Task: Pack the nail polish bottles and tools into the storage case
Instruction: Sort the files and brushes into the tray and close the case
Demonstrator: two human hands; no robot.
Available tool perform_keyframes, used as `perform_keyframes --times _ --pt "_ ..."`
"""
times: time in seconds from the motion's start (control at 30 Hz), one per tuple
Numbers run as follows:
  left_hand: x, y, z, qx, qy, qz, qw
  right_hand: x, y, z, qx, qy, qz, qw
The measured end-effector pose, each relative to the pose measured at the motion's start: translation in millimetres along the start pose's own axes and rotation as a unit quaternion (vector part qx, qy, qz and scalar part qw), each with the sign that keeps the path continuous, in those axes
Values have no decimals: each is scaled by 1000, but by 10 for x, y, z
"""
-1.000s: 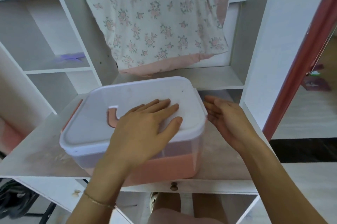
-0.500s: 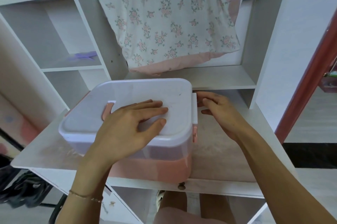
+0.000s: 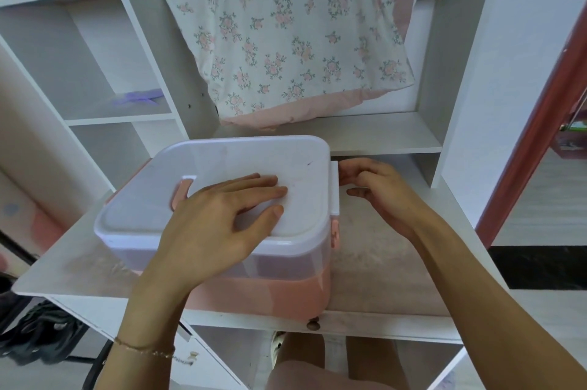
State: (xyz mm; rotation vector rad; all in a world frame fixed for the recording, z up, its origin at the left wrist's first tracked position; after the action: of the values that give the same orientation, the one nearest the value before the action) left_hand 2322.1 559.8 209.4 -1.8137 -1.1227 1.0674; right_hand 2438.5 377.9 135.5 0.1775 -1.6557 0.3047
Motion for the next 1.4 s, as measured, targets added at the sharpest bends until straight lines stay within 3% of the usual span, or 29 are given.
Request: perform_keyframes --times 0.17,0.37,0.47,0.63,0.8,0.97,1.4 --pt "8 -36 12 -17 -4 -1 1000 5 79 -73 30 -2 22 999" --pt "-62 -121 173 -102 -21 -7 994 -64 88 -75 12 -5 -32 999" --pt "-329 -73 240 -132 14 -41 990 -87 147 -17 25 -12 -77 997" --pt "-626 92 173 -112 44 -114 986 -184 216 119 34 -41 -87 995" --pt "-626 123 199 -131 43 -143 980 -125 202 57 35 -12 -69 997" --pt "-653 137 187 -155 53 -156 974 -47 133 3 -10 -20 -23 999" --pt "-632 141 167 -158 40 -153 975 23 75 -78 -74 -35 -124 989"
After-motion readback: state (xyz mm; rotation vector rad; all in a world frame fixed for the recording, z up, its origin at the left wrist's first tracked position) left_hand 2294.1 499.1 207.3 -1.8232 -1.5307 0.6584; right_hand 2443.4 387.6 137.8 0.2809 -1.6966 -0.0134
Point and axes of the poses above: each hand's wrist, its own z-axis away from the middle knuckle, its own y-axis out of the palm, x = y × z, the point moved 7 cm from there along -z, towards the middle knuckle, and after that the axes turned 1 degree about x, right-handed, at the moved point
